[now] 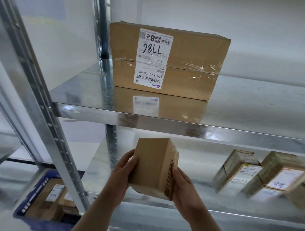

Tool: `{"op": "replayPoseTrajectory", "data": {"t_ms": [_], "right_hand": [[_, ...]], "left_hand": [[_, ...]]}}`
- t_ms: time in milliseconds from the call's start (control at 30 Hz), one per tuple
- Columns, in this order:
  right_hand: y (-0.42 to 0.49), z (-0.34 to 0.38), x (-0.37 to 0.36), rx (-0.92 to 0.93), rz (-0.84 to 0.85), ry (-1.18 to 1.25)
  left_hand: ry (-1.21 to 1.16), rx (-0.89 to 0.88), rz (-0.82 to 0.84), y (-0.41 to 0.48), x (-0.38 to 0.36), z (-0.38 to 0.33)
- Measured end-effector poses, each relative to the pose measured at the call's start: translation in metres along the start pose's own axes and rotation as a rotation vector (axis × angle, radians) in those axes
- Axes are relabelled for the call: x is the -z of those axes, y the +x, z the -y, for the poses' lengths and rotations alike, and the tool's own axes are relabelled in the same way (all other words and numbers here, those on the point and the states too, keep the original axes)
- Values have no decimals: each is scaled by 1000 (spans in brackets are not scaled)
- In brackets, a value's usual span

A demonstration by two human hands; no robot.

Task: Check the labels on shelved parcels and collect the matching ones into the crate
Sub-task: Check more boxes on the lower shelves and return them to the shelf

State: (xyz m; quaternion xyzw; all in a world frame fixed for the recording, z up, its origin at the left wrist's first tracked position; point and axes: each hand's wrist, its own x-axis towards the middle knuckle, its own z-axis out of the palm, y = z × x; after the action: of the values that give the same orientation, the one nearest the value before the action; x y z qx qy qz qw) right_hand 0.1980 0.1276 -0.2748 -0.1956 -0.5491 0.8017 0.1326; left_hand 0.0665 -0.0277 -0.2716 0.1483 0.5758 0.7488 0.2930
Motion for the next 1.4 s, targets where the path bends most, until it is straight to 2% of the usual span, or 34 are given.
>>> {"op": "replayPoseTrajectory", "data": {"t_ms": [133, 200, 300, 400, 967, 1100, 1233, 1400], "right_hand": [[-1, 0, -3, 41, 3, 80], [-1, 1, -5, 50, 33, 100], [-1, 6, -6, 48, 77, 103], [-1, 6, -5, 68, 74, 81], [-7, 9, -6, 10, 22, -237], [-9, 12, -2, -59, -12, -198], [-11, 14, -4, -47, -16, -56], [-6, 11, -7, 43, -37, 17]], "left_hand": [[134, 4, -132, 9, 1, 1], [168, -17, -62, 9, -2, -1], [99, -14, 154, 5, -4, -4], [116, 14, 221, 1, -4, -7], [77, 1, 122, -8, -9, -4], [91, 66, 92, -9, -2, -6], [180, 54, 130, -4, 12, -5], [114, 49, 80, 1, 12, -2]]}}
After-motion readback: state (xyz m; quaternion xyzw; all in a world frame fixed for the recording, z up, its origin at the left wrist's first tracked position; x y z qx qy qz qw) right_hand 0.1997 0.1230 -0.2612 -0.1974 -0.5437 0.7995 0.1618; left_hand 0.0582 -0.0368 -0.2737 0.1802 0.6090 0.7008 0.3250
